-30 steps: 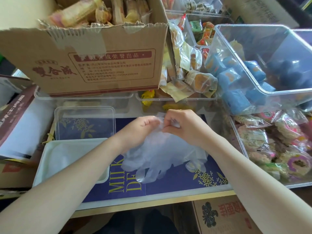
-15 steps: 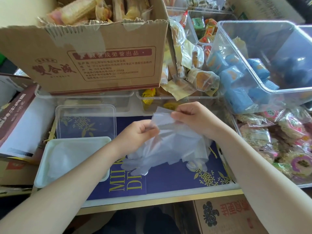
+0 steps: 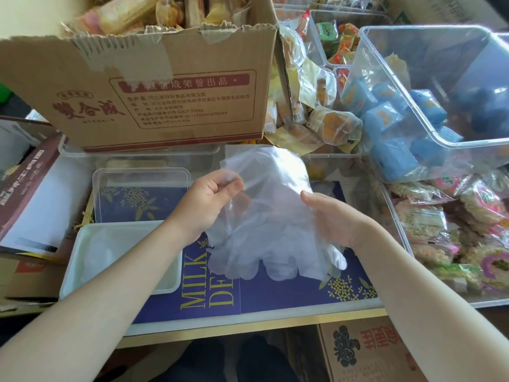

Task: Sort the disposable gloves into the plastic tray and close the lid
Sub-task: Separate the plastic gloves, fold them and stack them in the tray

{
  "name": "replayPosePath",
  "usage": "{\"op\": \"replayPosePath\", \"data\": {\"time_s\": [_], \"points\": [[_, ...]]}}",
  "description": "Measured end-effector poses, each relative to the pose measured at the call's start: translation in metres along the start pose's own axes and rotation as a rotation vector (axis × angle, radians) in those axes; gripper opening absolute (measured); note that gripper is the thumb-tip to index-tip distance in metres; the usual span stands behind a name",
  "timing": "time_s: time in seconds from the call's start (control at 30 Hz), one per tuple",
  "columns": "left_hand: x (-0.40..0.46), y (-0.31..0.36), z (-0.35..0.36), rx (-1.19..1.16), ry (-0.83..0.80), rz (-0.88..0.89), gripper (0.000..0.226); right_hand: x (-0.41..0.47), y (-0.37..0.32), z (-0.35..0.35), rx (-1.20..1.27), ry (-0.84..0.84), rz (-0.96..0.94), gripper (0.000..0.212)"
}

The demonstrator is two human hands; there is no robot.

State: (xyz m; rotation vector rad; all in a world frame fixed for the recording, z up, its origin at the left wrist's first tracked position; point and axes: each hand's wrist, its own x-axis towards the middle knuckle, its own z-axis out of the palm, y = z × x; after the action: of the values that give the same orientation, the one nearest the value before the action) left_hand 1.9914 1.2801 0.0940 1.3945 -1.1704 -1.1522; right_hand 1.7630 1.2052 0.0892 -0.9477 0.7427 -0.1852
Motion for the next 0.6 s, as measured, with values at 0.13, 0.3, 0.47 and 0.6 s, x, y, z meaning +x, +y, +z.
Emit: {"op": "replayPosePath", "data": {"time_s": [0.13, 0.3, 0.47, 0.6], "points": [[0.002, 0.006, -0.002, -0.007, -0.01, 0.013, 0.014, 0.004, -0.002, 0.007, -0.155, 0.077, -0.049, 0.027], [-0.001, 0.006, -0.02, -0.121, -0.255, -0.247, 0.039, 0.005, -0.005, 0.007, -0.181, 0.205, -0.163, 0.021], [-0.004, 0.001, -0.022, -0.06, -0.153, -0.236, 0.003, 0.001, -0.008, 0.005, -0.192, 0.201, -0.164, 0.032], [-0.004, 0.0, -0.025, -0.149, -0.044, -0.193, 0.01, -0.003, -0.007, 0.005, -0.247, 0.18, -0.193, 0.018]]}}
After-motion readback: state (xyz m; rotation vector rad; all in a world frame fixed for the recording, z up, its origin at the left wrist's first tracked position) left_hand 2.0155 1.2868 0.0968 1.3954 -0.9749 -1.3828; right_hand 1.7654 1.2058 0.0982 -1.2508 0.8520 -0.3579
